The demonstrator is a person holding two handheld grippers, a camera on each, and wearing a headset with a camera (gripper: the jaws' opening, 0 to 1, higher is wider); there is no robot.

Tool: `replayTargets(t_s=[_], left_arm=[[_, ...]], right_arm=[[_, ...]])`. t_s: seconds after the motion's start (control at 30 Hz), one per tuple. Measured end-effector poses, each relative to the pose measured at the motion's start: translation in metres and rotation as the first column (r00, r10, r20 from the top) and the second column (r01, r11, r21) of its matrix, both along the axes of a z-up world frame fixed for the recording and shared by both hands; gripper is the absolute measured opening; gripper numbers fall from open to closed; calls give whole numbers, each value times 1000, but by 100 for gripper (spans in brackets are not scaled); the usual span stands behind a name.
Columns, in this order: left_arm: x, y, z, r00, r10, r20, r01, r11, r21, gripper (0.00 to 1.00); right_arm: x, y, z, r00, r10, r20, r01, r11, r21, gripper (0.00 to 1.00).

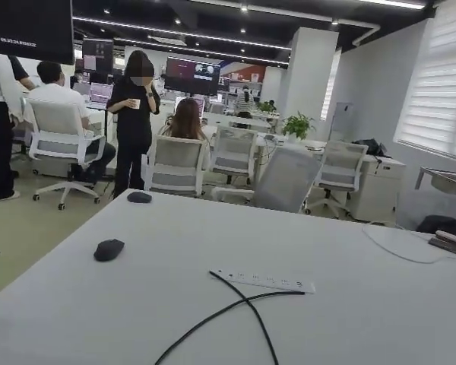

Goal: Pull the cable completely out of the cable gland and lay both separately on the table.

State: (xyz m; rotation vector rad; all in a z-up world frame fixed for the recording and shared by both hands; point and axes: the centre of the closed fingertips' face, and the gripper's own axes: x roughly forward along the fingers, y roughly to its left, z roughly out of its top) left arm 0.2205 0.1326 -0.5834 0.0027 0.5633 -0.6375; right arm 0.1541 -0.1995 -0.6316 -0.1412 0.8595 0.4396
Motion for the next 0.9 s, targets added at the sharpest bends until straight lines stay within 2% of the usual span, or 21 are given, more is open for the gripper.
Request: replayTargets(t_s=[0.07, 0.2, 0.3, 0.4, 0.5, 0.7, 0.9], left_arm=[[-1, -1, -1, 1000, -7, -2, 7, 1000, 5, 39], [-2, -4, -4, 1000, -12, -11, 12, 1000, 6, 39], [-2, -7, -6, 1000, -17, -13, 17, 1000, 3, 39], [-4, -10, -8, 999, -31, -10, 31, 999, 13, 39], [-6, -14, -7, 999, -45, -12, 45, 999, 5, 39], [-8, -18, -14, 997, -71, -30, 72, 997, 32, 39], [-7, -21, -16, 996, -79, -36, 80, 996, 33, 39]], right_arm=[[-2, 5, -2, 1000, 8, -8, -8, 1000, 7, 53], [-3, 2, -2, 1000, 25, -10, -25, 999, -24, 53], [-2, -2, 0, 1000, 8, -7, -8, 1000, -7, 53], [-2, -3, -1, 1000, 6, -9, -6, 1000, -9, 53], [-3, -5, -2, 1000, 4, -12, -4, 1000, -12, 53], [-5, -6, -5, 1000, -5, -18, 5, 1000, 0, 53], [-6, -5, -8, 1000, -7, -22, 7, 1000, 15, 53]])
